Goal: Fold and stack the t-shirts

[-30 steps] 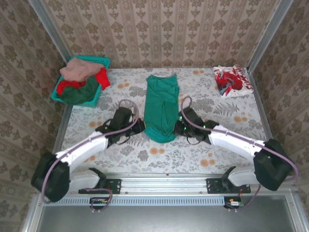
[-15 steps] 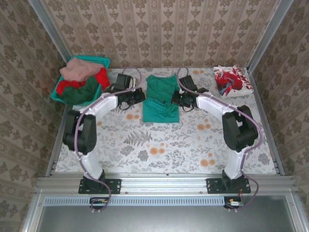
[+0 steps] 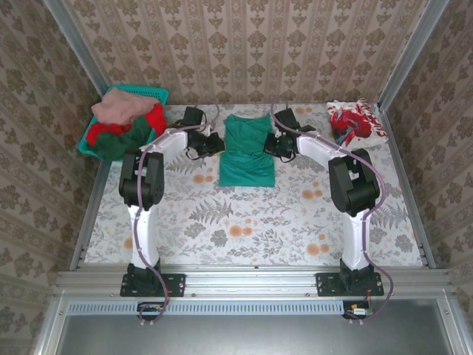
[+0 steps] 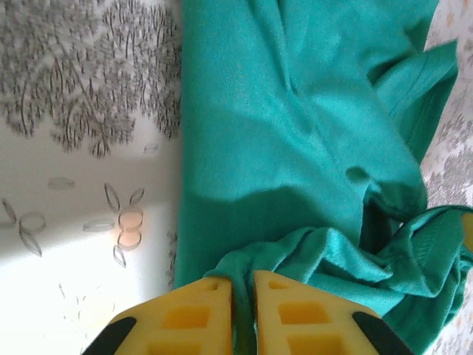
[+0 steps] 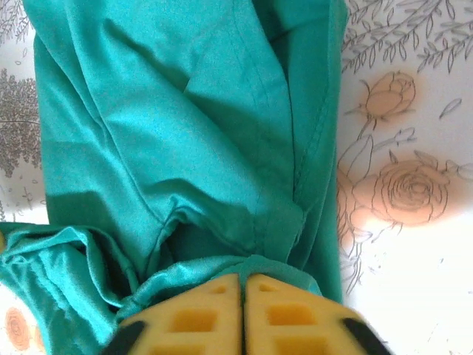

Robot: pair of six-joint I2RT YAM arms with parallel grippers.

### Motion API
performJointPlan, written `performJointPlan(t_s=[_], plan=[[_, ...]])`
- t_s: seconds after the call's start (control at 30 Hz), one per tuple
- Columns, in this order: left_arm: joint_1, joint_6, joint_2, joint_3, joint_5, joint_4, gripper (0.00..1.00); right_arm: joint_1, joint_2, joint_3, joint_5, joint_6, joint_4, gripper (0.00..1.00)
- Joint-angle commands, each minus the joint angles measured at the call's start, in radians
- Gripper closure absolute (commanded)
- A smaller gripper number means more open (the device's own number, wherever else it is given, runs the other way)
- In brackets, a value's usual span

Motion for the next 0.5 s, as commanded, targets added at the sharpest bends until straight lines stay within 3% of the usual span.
performJointPlan(t_s=[0.0,0.1,0.3,0.47], plan=[[0.021,0.036,0.034,0.066,0.051,-0.056,0.76,-0.015,0.013,0.026,-0.012,-0.025,-0.034,0.73],[0.042,0.038,0.021,0.063,0.049,-0.06,0.52,-0.019,-0.065,-0.013,0.033,-0.059,-0.028,0.7],[0.087,0.059,-0.087,0.003,0.033,-0.052,0.43,0.046,-0.325,-0.254,0.115,-0.17,0.057,0.64],[0.102,0.065,-0.226,-0.152,0.008,0.003,0.41,0.209,-0.356,-0.407,0.056,-0.243,0.138,0.74]])
